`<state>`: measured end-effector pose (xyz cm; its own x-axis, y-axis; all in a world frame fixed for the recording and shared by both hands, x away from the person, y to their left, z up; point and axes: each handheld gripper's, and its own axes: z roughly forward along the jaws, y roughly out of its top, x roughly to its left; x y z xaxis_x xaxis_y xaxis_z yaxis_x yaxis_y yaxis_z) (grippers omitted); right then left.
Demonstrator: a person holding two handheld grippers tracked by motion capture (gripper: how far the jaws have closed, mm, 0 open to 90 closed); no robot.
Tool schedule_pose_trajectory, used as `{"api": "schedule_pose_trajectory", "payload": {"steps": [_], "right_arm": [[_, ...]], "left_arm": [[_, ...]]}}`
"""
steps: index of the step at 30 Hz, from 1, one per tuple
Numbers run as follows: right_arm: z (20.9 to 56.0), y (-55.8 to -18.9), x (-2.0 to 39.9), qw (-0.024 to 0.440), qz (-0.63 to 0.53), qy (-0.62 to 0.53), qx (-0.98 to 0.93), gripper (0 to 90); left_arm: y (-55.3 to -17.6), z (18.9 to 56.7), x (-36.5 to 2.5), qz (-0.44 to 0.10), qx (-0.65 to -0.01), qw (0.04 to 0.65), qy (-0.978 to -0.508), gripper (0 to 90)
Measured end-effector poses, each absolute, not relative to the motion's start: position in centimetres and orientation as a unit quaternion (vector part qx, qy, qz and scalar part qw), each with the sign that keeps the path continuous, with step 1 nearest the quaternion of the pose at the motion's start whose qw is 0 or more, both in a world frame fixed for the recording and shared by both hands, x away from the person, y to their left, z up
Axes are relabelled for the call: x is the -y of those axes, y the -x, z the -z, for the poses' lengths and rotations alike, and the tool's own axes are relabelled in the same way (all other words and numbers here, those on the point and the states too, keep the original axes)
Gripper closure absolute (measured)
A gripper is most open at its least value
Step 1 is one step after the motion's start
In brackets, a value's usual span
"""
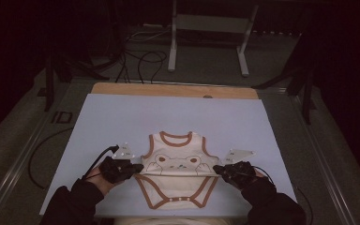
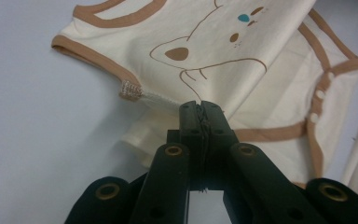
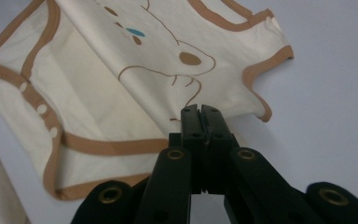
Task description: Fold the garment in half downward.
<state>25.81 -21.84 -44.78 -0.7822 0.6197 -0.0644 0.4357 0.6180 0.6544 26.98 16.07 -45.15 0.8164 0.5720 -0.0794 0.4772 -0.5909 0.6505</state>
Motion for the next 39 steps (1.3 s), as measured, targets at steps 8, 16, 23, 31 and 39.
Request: {"api": "schedule_pose_trajectory", "payload": {"steps": [8, 16, 23, 31, 39], "right_arm": [[45.6, -24.4, 22.1, 0.133, -0.318, -0.3, -0.889, 89.9], [46.6, -23.2, 22.3, 0.114, -0.315, -0.304, -0.892, 89.9], [47.5, -22.5, 22.3, 0.1, -0.306, -0.308, -0.895, 89.9], [48.2, -22.1, 22.2, 0.093, -0.302, -0.309, -0.897, 89.9], [49.0, -21.8, 22.2, 0.083, -0.298, -0.317, -0.896, 89.8]], "left_arm": [[-25.3, 45.7, -16.0, -0.063, -0.292, 0.342, -0.891, 89.7], [-24.1, 46.9, -16.0, -0.05, -0.296, 0.344, -0.89, 89.7], [-23.2, 47.7, -15.9, -0.041, -0.293, 0.34, -0.893, 89.7], [-22.9, 48.9, -16.1, -0.029, -0.298, 0.335, -0.893, 89.6], [-22.7, 49.9, -16.0, -0.021, -0.298, 0.33, -0.895, 89.6]]}}
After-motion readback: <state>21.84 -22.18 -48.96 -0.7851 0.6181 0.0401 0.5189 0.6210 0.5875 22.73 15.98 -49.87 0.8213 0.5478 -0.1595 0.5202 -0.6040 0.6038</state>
